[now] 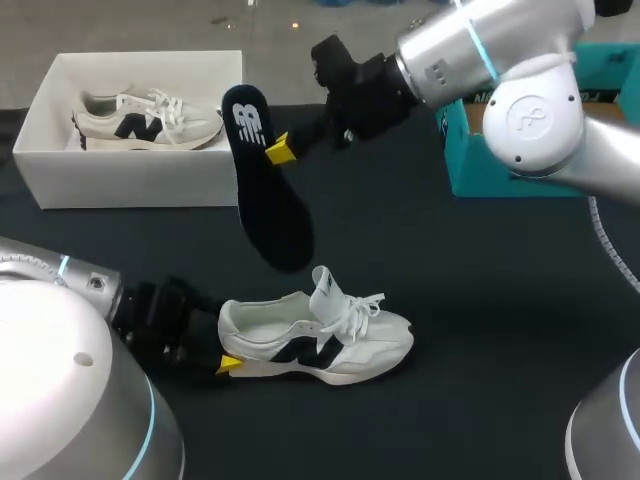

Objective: Take the shoe out of the shoebox, open the shoe tongue, remove and reinsert the insole, then place the shoe into the shoebox

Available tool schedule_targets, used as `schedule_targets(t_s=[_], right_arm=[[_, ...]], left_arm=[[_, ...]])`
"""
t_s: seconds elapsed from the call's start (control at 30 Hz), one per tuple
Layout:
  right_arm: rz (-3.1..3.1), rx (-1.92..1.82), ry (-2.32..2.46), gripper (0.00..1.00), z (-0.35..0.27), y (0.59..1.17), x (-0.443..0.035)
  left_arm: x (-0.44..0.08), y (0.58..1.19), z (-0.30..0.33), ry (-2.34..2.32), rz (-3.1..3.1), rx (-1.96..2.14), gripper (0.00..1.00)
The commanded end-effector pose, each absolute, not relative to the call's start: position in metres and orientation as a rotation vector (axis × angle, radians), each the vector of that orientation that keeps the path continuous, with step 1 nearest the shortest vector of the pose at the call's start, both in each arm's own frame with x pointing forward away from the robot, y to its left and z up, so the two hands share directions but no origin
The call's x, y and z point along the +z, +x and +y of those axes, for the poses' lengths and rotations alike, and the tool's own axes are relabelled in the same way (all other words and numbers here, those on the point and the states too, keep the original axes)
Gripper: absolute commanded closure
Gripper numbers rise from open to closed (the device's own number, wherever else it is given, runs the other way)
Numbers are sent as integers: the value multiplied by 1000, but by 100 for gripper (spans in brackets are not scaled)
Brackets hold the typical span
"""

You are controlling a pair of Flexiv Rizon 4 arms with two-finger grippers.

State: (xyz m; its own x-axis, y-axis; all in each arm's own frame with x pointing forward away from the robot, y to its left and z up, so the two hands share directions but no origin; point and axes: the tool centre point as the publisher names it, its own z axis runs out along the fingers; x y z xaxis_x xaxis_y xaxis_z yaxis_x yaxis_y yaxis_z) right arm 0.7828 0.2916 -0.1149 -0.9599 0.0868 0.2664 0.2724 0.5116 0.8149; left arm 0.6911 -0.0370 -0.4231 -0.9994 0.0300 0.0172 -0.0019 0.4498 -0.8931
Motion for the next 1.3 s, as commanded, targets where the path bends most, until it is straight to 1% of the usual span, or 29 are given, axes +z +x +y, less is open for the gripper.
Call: schedule_targets(t_s=[0.03,0.17,0.53,0.9,1.07,1.3], right_arm=[[-2560,-1450,-327,100,265,769,-84],[-2542,-1467,-380,100,251,763,-65],[-2556,-1478,-525,100,204,744,-33],[-2586,-1418,-633,100,146,741,-22],[-2574,-1384,-650,100,131,742,-23],[-2533,-1361,-666,100,120,727,-21]], left_arm=[[-423,691,-37,-25,-2651,1629,100],[-423,691,-37,-25,-2651,1629,100],[-423,691,-37,-25,-2651,1629,100],[-423,691,-37,-25,-2651,1629,100],[-423,691,-37,-25,-2651,1629,100],[-423,691,-37,-25,-2651,1629,100]])
